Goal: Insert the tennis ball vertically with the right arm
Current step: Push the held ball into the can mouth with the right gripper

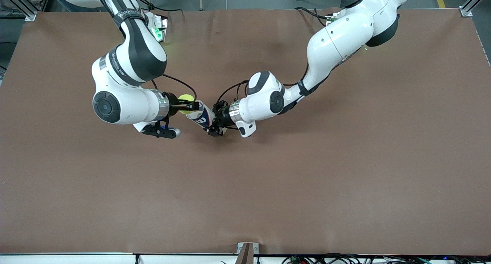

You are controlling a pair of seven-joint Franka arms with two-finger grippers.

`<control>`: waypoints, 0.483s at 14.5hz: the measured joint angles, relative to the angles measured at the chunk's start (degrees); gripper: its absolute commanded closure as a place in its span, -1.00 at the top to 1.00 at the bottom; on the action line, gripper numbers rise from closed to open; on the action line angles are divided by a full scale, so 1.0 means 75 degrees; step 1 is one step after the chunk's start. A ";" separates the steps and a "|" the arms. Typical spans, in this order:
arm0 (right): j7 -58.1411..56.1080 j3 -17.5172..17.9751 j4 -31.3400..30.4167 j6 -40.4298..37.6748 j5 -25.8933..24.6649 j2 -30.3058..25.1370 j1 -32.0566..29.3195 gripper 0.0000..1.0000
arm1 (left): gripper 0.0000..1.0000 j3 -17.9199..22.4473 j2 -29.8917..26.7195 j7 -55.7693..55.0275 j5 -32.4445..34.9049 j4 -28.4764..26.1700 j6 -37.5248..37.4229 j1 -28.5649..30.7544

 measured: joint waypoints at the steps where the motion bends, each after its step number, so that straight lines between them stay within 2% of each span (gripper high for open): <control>1: 0.0000 0.0001 0.0000 0.0048 0.0000 0.0034 0.0016 -0.20 | 0.34 -0.0007 0.0000 0.0010 -0.0008 0.0000 -0.0005 0.0004; 2: 0.0000 0.0001 0.0000 0.0084 0.0000 0.0060 0.0033 -0.17 | 0.34 -0.0010 0.0000 0.0012 -0.0015 0.0000 -0.0005 0.0004; 3: 0.0001 0.0001 0.0000 0.0096 0.0000 0.0072 0.0046 0.01 | 0.34 -0.0012 0.0000 0.0013 -0.0019 -0.0001 -0.0006 0.0004; 4: 0.0001 0.0001 0.0001 0.0097 0.0000 0.0075 0.0053 0.43 | 0.34 -0.0014 0.0000 0.0014 -0.0020 -0.0001 -0.0006 0.0004; 5: 0.0003 0.0001 0.0001 0.0097 0.0000 0.0075 0.0055 0.99 | 0.34 -0.0016 0.0000 0.0014 -0.0021 -0.0001 -0.0006 0.0004; 7: 0.0004 0.0001 0.0001 0.0097 0.0000 0.0078 0.0055 1.00 | 0.34 -0.0019 0.0000 0.0014 -0.0022 -0.0001 -0.0006 0.0004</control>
